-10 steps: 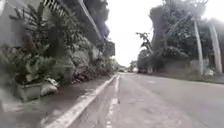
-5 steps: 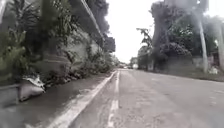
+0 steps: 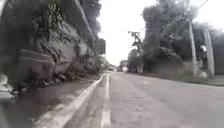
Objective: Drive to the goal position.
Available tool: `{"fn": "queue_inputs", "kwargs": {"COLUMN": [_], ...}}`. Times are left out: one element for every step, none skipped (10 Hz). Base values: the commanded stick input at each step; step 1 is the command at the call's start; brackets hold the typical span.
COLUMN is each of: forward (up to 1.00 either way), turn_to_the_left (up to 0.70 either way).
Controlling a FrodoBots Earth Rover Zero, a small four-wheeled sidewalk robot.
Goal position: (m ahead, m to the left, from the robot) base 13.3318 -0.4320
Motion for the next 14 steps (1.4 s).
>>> {"fn": "queue_inputs", "kwargs": {"forward": [0.70,0.70,0.70,0.70,0.70,0.70,0.70,0.70,0.70,0.70,0.70,0.70,0.70,0.70], "turn_to_the_left": [0.00,0.00,0.00,0.00,0.00,0.00,0.00,0.00,0.00,0.00,-0.24,-0.31,-0.35,-0.31]}}
